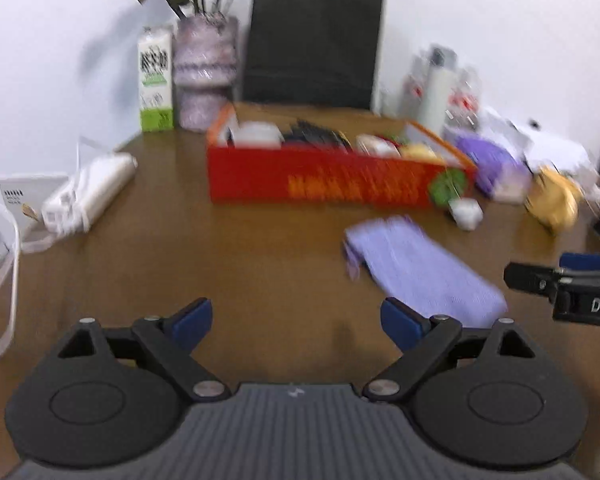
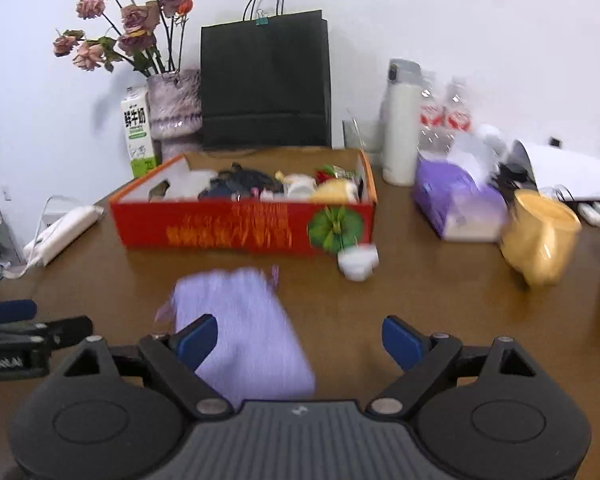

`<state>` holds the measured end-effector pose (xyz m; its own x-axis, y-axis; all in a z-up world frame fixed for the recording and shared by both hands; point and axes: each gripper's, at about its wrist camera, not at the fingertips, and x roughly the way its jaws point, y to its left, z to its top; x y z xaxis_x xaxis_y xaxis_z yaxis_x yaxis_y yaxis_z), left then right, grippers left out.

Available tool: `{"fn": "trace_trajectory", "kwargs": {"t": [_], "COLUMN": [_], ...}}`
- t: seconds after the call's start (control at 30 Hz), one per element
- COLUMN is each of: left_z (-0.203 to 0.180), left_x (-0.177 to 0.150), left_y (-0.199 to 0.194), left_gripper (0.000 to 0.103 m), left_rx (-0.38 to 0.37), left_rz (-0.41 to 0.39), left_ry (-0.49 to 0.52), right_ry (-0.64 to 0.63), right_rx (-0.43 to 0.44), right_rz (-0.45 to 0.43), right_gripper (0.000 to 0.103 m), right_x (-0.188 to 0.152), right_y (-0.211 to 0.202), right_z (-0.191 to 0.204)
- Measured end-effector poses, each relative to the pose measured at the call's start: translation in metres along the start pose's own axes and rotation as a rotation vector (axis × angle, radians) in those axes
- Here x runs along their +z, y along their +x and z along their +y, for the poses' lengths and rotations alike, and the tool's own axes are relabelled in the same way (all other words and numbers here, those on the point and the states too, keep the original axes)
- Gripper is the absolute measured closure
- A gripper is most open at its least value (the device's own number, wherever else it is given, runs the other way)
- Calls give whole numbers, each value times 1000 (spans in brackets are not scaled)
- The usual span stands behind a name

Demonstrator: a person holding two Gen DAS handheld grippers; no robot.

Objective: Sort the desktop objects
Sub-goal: 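Move both open tools back toward the lavender pouch and orange object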

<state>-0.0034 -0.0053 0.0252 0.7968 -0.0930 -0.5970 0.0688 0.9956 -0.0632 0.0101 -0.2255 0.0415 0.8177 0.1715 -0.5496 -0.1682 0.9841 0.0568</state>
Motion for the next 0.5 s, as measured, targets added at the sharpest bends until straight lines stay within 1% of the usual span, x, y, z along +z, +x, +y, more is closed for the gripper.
{"fn": "trace_trajectory", "kwargs": {"t": [0.03,0.07,0.13,0.2,0.3,0.37,0.43,0.5], "left_z": [-2,-4,-8,-8,-12,-14,-17,-18], "left_x": [-10,-19,-35,-42,-45,-43,-44,-44], "left_y": [-4,-9,-17,-22,-27,-25,-24,-25], "left_gripper": [10,10,9,9,7,7,7,7], "left_rx": [-12,-7,21,30,40,51,46,37], "left_rz": [5,0,-18,-29,-73,-68,-76,-84], "left_ry": [20,34,46,55,68,75,90,99], "right_ry": [2,1,-19,-18,12,20,26,28], "right_rx": [-8,-19,-34,-42,13,39,50,61], "right_rz": [-14,-21,-29,-37,-33,-46,-45,-33], "right_gripper": [14,14,15,15,15,16,18,33], "right_x": [-11,-22,-44,-55,-62,-63,-63,-63], "right_y": [-10,-19,-35,-44,-48,-48,-47,-46], "right_z": [0,0,-1,-5,-12,-15,-17,-17]}}
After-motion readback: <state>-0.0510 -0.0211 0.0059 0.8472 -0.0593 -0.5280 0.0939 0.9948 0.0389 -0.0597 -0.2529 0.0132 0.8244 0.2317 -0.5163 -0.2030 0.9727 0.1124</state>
